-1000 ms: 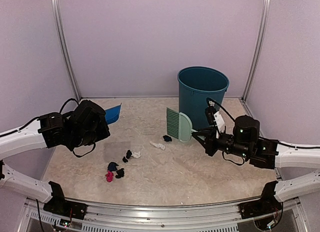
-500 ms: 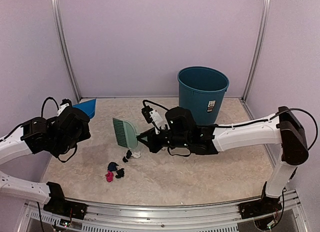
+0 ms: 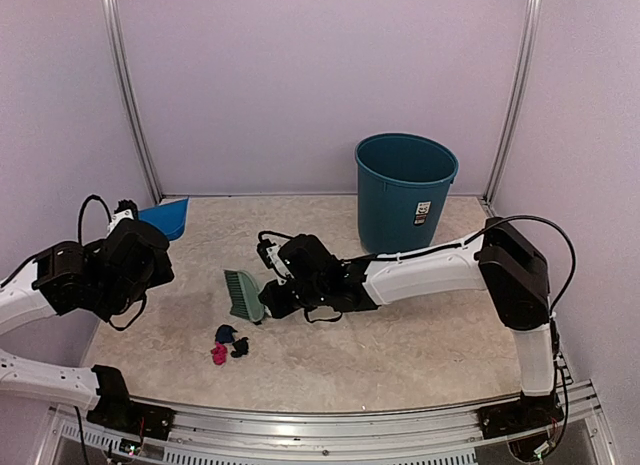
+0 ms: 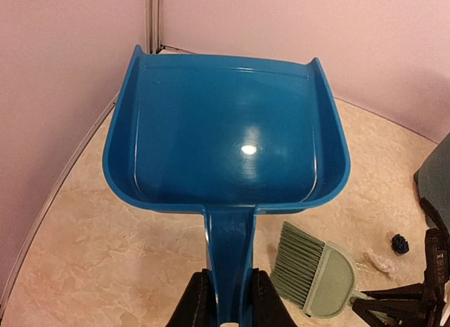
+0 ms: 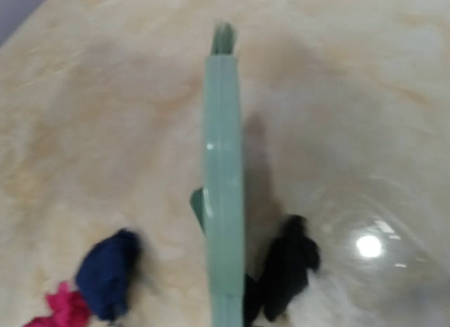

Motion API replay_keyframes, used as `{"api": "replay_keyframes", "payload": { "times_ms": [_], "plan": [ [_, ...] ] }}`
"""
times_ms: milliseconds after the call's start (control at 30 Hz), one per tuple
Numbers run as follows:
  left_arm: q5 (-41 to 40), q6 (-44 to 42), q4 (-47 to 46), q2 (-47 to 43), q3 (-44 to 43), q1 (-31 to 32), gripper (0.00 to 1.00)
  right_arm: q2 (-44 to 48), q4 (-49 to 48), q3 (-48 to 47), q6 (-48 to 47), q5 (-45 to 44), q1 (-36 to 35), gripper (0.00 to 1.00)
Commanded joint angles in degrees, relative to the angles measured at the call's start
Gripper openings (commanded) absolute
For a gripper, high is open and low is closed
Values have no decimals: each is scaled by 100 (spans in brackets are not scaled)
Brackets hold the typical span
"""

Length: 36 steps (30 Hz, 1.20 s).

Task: Sweep away the paper scraps from the table

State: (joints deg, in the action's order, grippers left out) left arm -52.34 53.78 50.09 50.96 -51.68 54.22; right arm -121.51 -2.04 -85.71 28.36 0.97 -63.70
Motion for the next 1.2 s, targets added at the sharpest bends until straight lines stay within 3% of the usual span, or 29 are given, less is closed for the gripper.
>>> {"api": "replay_keyframes", "payload": {
  "times_ms": [0,400,567,967,1067,1167],
  "plan": [
    [93,-219,-314,-16,139,48,0,272,459,198,230,-959,-53,0],
    [610,-640,-1011,274,473,120,0,1545,945,1834,793,-2461,-54,0],
    [865,-1029,-1474,450,510,328,0,2153,610,2332,415,-2644,-55,0],
    [1420,-1414,-1217,716,163,991,0,4104,-1144,3506,-2187,-1429,63,0],
    [1895,-1517,-1132,638,175,1071,0,4441,-1432,3785,-2704,-1056,323,0],
    [2406,-1637,-1130,562,245,1160,0,4533,-1627,3917,-2774,-27,894,0]
  ]
}}
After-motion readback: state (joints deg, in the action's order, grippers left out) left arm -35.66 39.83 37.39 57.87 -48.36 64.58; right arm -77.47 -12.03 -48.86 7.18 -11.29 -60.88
